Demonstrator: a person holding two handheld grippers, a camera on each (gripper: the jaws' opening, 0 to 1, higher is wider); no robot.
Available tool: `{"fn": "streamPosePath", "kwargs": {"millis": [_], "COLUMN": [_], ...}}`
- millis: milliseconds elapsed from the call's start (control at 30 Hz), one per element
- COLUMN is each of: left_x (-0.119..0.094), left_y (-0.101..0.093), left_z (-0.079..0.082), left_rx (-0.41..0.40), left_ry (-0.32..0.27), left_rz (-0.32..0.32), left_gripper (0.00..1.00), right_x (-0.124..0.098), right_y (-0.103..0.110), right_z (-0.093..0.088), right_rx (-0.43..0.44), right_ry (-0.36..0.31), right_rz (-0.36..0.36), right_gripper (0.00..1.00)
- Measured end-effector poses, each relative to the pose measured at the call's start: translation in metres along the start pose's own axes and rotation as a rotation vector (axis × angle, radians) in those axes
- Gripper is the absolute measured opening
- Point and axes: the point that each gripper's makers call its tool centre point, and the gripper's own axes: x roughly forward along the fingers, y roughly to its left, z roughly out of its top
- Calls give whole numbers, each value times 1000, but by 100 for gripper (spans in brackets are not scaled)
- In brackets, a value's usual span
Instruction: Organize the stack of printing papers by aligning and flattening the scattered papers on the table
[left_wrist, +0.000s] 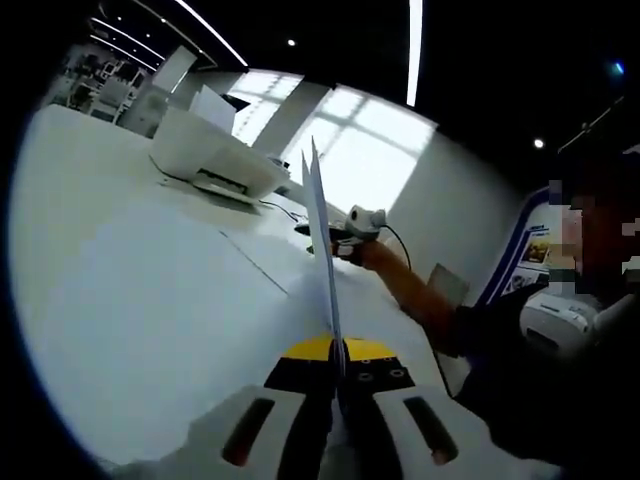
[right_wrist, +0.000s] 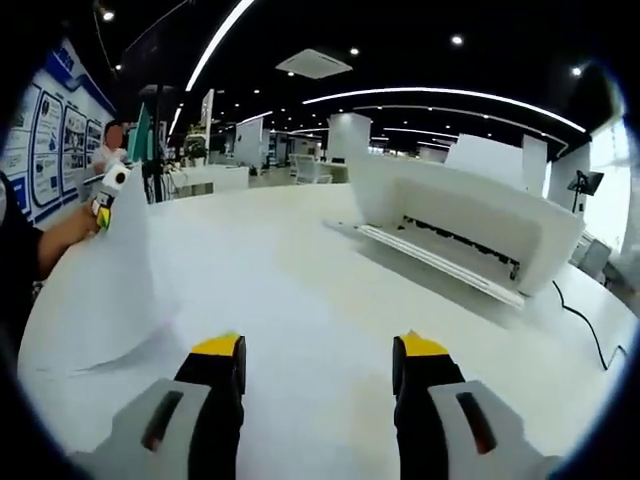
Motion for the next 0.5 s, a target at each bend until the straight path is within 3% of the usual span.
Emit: {"fn": "streamPosePath", "kwargs": {"millis": [233,500], "left_x": [0,1], "left_y": [1,0], "left_z": [1,0], "left_rx": [-3,-3], "left_ry": [-2,-2], "left_rz": [-3,-3], "left_gripper": [7,7], "right_x": [14,19], "right_y": [-5,-13], "right_z": [-11,-7], "right_rx": [27,65], "right_ry": [16,-19], "right_rz": [-6,-36], "right_gripper": [54,57]}}
